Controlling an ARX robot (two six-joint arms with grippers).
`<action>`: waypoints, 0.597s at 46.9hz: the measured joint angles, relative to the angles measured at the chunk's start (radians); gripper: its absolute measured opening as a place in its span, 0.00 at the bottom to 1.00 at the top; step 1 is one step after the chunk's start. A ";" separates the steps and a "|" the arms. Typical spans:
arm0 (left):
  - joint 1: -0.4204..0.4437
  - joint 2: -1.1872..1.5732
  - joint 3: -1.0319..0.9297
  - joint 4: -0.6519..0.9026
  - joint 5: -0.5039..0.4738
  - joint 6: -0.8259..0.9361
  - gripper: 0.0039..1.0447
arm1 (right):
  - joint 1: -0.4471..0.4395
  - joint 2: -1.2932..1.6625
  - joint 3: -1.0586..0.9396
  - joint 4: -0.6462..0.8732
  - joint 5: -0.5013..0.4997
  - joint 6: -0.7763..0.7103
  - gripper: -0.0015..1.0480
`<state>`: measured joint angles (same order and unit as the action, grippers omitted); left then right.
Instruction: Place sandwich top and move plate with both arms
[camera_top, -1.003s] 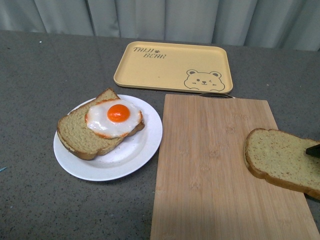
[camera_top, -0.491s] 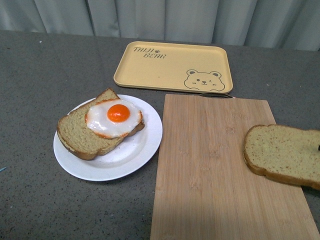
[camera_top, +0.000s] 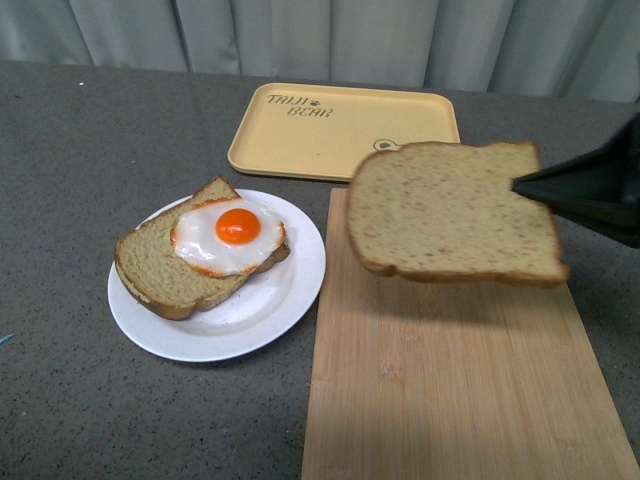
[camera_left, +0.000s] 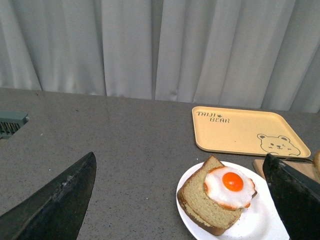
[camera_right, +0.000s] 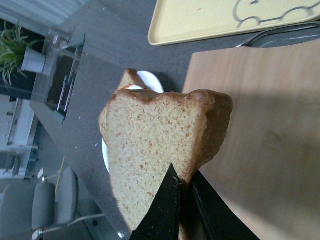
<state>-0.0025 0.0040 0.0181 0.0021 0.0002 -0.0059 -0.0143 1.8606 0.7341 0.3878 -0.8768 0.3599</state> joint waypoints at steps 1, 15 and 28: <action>0.000 0.000 0.000 0.000 0.000 0.000 0.94 | 0.030 0.023 0.024 0.000 0.000 0.006 0.01; 0.000 0.000 0.000 0.000 0.000 0.000 0.94 | 0.222 0.224 0.308 -0.190 -0.036 -0.077 0.01; 0.000 0.000 0.000 0.000 0.000 0.000 0.94 | 0.320 0.402 0.612 -0.345 -0.068 -0.166 0.01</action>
<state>-0.0025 0.0040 0.0181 0.0021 0.0002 -0.0059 0.3061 2.2631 1.3460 0.0425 -0.9443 0.1940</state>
